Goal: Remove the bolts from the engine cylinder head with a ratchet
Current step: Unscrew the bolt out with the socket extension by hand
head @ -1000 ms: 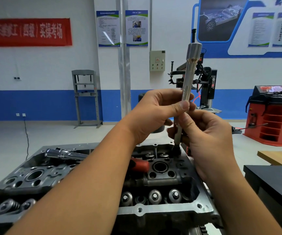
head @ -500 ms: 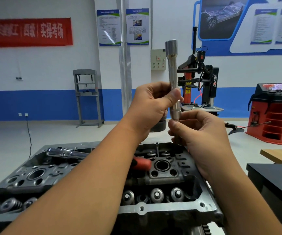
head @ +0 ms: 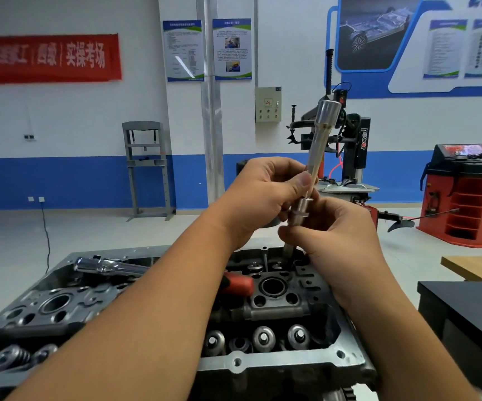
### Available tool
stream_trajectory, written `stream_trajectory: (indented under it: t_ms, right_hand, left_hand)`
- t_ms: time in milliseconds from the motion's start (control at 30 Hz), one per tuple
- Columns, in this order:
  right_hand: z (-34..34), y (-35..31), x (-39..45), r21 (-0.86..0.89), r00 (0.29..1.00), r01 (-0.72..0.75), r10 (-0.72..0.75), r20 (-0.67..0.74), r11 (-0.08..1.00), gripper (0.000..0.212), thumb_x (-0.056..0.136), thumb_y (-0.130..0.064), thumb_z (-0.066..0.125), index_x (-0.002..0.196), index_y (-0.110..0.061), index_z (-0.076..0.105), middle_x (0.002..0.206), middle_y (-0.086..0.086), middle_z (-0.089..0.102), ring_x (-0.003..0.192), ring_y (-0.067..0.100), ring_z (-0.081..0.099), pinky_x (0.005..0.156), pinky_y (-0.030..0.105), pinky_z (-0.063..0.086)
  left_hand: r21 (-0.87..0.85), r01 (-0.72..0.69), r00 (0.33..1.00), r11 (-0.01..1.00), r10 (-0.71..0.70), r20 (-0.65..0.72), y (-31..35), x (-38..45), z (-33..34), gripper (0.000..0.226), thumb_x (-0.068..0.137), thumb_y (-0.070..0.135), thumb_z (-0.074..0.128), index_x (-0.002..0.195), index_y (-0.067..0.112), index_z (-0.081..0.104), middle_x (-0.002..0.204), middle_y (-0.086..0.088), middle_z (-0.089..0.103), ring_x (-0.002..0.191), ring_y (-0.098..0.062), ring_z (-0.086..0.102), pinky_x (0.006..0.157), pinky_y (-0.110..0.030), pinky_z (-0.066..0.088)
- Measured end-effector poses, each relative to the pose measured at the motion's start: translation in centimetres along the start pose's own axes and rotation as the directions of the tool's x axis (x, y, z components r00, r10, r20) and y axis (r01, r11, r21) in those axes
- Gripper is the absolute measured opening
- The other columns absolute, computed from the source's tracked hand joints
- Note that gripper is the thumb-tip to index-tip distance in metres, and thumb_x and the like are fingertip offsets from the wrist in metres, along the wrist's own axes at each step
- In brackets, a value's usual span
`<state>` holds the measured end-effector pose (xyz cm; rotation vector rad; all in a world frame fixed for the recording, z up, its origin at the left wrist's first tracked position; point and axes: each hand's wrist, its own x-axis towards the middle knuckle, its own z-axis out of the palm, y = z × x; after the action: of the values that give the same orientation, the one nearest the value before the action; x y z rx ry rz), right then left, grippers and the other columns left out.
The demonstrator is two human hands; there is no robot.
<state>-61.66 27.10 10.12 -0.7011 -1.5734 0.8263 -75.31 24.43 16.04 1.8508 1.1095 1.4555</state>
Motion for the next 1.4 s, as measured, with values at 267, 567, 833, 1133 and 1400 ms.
stream_trajectory:
  t_ms: [267,567,833,1133,1400]
  right_hand:
    - [0.2,-0.2,-0.1,0.014,1.000,-0.006,0.007,-0.026,1.000,0.033,0.054,-0.019,0.081,0.086,-0.027,0.077,0.077,-0.002,0.078,0.075,0.021,0.076,0.077,0.051,0.063]
    - [0.0,-0.5,-0.5,0.055,0.993,0.089,-0.085,-0.086,0.994,0.031,0.073,0.001,0.087,0.087,-0.025,0.076,0.080,-0.005,0.079,0.076,0.016,0.077,0.076,0.043,0.064]
    - [-0.1,-0.4,-0.4,0.023,0.996,0.056,-0.054,-0.077,0.998,0.033,0.069,0.000,0.089,0.084,-0.026,0.075,0.076,-0.008,0.077,0.070,0.012,0.075,0.071,0.041,0.062]
    - [0.2,-0.8,-0.3,0.161,0.999,0.027,-0.021,-0.038,0.986,0.035,0.059,-0.012,0.087,0.085,-0.033,0.076,0.074,0.001,0.075,0.065,0.016,0.071,0.064,0.037,0.060]
    - [0.3,-1.0,-0.5,0.227,0.997,0.069,-0.061,-0.040,0.972,0.016,0.085,-0.031,0.081,0.080,-0.017,0.075,0.071,-0.001,0.075,0.065,0.012,0.068,0.064,0.036,0.055]
  left_hand:
    - [-0.025,-0.021,0.999,0.999,0.022,0.041,0.1,-0.1,0.2,0.018,0.110,0.011,0.048,0.102,0.003,0.063,0.085,-0.005,0.069,0.063,-0.008,0.061,0.054,-0.018,0.046]
    - [-0.087,-0.003,0.998,0.996,-0.003,-0.065,0.3,0.0,0.4,0.018,0.111,0.014,0.045,0.104,0.011,0.061,0.082,0.004,0.069,0.080,-0.018,0.062,0.083,-0.046,0.044]
    - [-0.063,-0.024,0.999,0.998,0.022,-0.041,0.5,-0.2,0.4,0.018,0.109,0.021,0.053,0.100,0.009,0.063,0.081,-0.001,0.070,0.083,-0.028,0.055,0.067,-0.038,0.043]
    - [-0.096,-0.104,0.994,0.990,0.100,-0.046,0.1,0.1,-0.1,0.011,0.102,0.017,0.064,0.098,0.007,0.068,0.082,-0.008,0.074,0.071,-0.031,0.048,0.060,-0.036,0.032]
    - [-0.155,-0.115,0.993,0.981,0.111,-0.034,0.1,0.0,-0.4,0.011,0.100,0.023,0.067,0.105,0.014,0.071,0.090,-0.008,0.075,0.084,-0.032,0.058,0.069,-0.043,0.042]
